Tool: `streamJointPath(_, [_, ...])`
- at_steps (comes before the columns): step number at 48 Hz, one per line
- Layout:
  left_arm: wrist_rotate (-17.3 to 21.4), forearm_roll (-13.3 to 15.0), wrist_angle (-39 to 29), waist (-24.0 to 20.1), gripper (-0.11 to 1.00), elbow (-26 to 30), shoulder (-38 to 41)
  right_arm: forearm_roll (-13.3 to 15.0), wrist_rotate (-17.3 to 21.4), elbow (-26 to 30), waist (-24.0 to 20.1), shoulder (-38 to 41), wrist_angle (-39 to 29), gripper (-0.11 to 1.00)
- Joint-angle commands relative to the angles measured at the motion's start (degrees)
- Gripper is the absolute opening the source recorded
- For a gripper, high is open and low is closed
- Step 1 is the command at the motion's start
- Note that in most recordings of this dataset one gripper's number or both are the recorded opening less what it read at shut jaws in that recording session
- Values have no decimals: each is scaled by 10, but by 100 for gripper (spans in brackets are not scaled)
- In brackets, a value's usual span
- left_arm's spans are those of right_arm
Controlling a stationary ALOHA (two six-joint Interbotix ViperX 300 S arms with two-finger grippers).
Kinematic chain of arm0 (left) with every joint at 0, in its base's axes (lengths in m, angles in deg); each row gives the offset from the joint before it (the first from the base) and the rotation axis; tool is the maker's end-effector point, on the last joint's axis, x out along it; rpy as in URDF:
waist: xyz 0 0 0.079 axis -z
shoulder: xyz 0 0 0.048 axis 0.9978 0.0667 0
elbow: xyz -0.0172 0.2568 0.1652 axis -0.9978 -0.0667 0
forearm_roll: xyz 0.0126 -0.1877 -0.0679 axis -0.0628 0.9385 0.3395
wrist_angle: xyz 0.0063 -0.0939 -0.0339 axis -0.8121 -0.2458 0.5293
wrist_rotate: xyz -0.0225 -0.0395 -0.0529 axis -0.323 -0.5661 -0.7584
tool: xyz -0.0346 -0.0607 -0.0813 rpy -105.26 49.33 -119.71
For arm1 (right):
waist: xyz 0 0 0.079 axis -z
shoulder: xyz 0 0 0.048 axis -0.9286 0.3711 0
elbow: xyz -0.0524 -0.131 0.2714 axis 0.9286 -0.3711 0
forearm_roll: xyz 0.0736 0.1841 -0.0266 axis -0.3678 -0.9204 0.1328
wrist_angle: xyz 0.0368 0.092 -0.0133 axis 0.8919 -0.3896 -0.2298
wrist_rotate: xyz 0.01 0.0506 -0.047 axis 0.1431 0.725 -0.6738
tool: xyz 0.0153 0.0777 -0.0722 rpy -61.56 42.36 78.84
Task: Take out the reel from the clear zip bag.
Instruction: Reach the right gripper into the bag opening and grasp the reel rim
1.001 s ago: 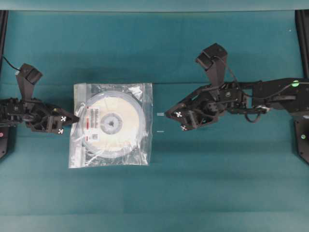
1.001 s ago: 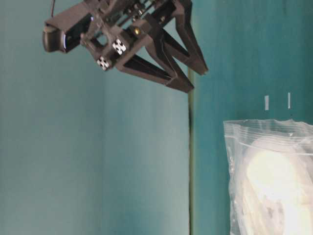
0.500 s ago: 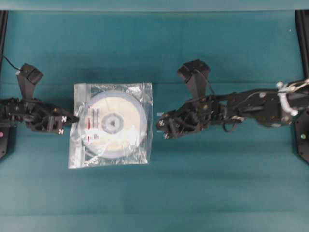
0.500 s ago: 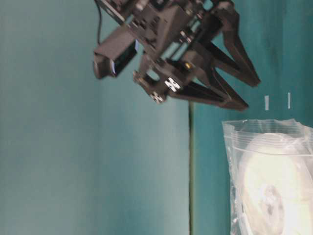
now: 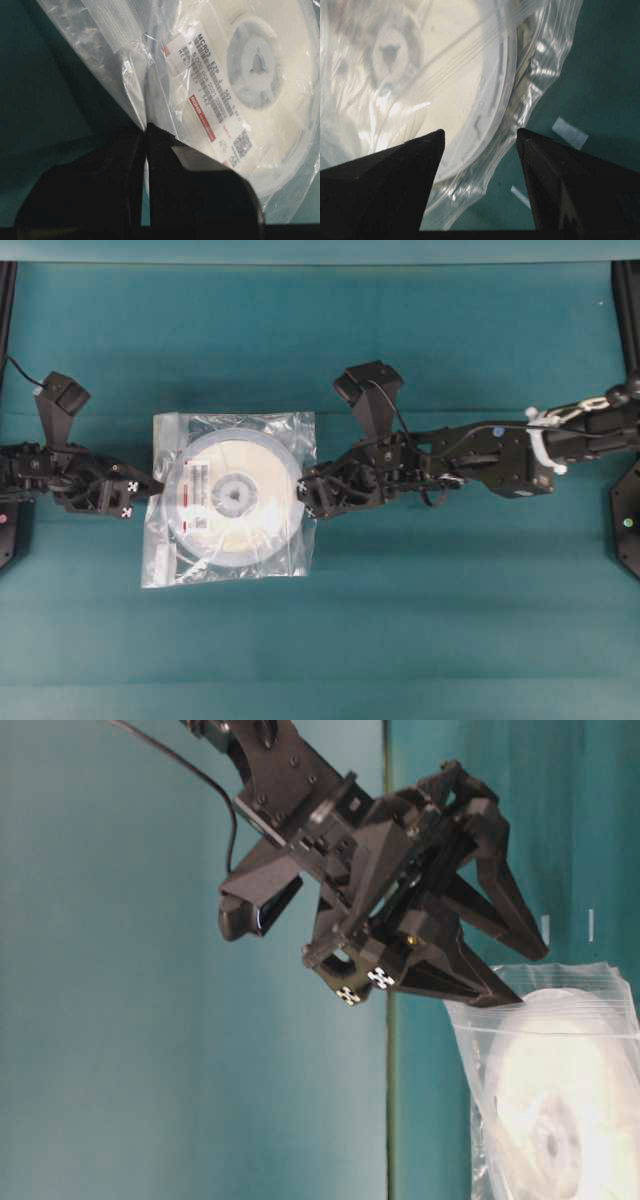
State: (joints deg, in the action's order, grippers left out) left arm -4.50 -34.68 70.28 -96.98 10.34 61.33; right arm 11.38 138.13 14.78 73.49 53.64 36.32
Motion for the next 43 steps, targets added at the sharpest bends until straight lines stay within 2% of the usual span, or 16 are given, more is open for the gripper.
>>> streamJointPath(1, [2, -2, 1, 1, 1, 2, 1, 0, 5, 14, 0, 2, 3, 77])
streamJointPath(30, [3, -2, 0, 1, 1, 2, 2, 0, 7, 50, -2, 38, 15, 75])
streamJointPath(43, [3, -2, 0, 1, 1, 2, 2, 0, 9, 57, -4, 40, 47, 63])
